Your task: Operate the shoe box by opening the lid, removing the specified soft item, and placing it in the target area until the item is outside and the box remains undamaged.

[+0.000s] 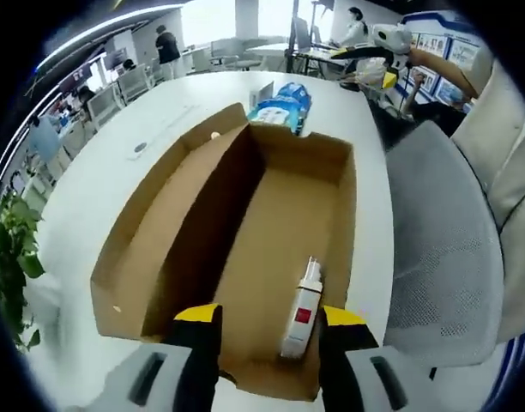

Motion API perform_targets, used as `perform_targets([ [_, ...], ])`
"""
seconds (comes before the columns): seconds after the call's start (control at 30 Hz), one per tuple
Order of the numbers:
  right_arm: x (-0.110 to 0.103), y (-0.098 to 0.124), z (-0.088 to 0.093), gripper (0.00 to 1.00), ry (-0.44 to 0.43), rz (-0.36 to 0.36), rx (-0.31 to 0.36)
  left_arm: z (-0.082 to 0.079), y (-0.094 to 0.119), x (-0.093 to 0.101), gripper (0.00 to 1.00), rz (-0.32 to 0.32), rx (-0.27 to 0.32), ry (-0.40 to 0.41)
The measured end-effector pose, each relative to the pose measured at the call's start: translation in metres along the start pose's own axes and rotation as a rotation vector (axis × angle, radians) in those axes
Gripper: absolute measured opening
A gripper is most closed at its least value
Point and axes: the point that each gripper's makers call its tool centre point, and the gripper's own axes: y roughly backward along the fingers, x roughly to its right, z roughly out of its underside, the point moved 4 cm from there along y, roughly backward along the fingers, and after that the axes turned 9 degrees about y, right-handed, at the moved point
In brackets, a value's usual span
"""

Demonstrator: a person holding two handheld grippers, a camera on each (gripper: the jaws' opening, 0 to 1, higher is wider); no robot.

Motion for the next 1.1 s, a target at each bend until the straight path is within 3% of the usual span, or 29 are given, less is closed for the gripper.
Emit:
perform_targets([
  [0.8, -0.021, 0.011, 0.008, 0.96, -0.061, 0.021, -0.010, 0.010, -0.045, 0.003, 0.46, 0.150, -0.247, -0.201],
  [1.1, -0.021, 0.010, 0.008, 0.95, -0.074, 0.030, -0.011, 0.017, -0.057, 0.009, 0.42, 0.196, -0.250, -0.217],
])
